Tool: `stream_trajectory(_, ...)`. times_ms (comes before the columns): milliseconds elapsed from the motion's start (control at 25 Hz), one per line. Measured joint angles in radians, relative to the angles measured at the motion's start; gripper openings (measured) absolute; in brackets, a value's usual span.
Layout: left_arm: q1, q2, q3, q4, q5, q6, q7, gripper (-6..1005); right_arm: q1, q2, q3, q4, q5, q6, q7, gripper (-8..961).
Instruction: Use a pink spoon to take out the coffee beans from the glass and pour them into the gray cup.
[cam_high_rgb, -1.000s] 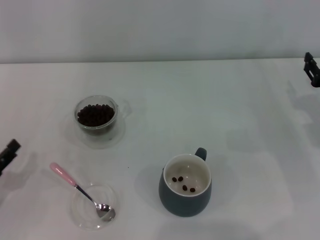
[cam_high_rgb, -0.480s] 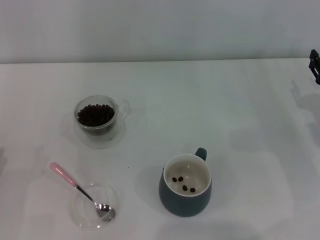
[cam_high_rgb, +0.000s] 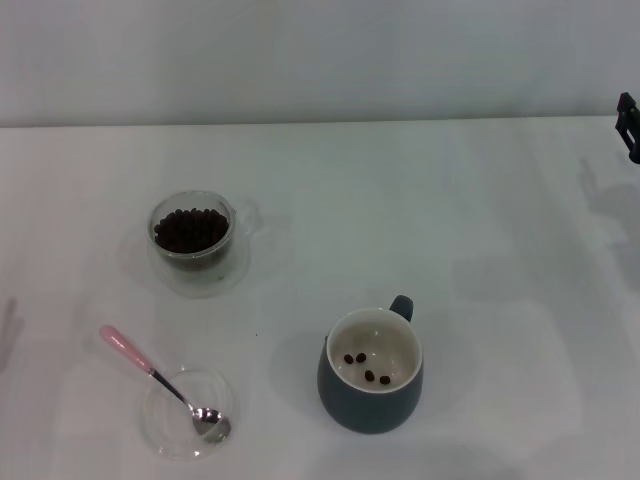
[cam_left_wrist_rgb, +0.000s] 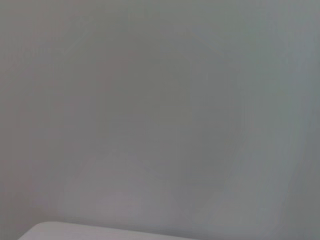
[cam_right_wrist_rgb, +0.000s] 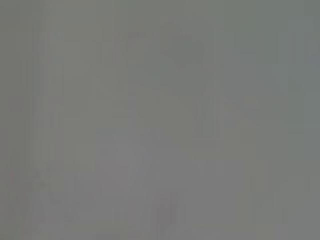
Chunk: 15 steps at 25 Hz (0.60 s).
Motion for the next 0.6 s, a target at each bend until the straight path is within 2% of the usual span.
stream_trajectory(440,-0.043,0.007,0.000,0.011,-0.108,0.015,0.002,861,0.006,0.009,-0.009,0.035,0.000,-0.016,0.007,550)
stream_trajectory(520,-0.050,0.007,0.000,0.016,-0.138,0.014,0.002,861,0.005,0.010,-0.004,0.060,0.002,-0.073,0.005,550)
stream_trajectory(600,-0.055,0.006,0.000,0.018,-0.153,0.013,0.004,861,0.005,0.010,-0.002,0.106,0.006,-0.185,-0.022,550)
